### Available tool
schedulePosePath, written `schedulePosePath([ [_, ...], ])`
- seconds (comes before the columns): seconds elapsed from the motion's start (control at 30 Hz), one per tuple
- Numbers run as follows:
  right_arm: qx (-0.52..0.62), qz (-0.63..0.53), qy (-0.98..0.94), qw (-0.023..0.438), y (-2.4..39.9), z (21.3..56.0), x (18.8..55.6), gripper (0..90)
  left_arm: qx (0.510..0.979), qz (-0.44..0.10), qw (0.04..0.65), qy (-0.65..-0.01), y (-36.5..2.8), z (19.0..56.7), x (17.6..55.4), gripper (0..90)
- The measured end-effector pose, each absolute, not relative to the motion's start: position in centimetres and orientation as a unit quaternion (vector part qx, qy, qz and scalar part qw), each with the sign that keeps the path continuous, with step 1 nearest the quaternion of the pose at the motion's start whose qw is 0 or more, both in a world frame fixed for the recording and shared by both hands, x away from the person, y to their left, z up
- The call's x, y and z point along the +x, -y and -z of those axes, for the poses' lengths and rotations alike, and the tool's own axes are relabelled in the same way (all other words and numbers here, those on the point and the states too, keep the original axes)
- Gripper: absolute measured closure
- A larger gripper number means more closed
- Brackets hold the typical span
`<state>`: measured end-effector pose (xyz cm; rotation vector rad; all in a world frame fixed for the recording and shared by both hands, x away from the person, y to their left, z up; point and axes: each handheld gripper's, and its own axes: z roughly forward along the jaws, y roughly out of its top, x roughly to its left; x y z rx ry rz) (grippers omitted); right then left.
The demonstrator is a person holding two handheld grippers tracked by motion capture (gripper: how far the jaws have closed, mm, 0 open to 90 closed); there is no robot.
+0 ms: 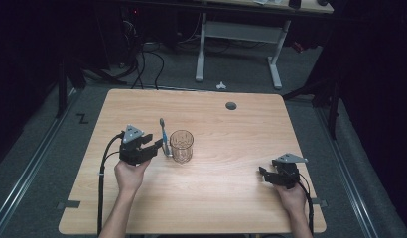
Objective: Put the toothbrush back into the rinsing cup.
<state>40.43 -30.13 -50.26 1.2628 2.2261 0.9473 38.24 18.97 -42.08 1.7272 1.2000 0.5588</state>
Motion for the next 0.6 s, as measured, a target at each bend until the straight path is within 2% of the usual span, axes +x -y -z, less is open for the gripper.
schedulePosePath([
  [0.6, 0.453, -0.340, -0.798, 0.205, 30.1, 50.3, 40.4, 34.7, 0.692, -0.232, 0.470, -0.496, -20.2, 42.1, 36.6, 52.7],
])
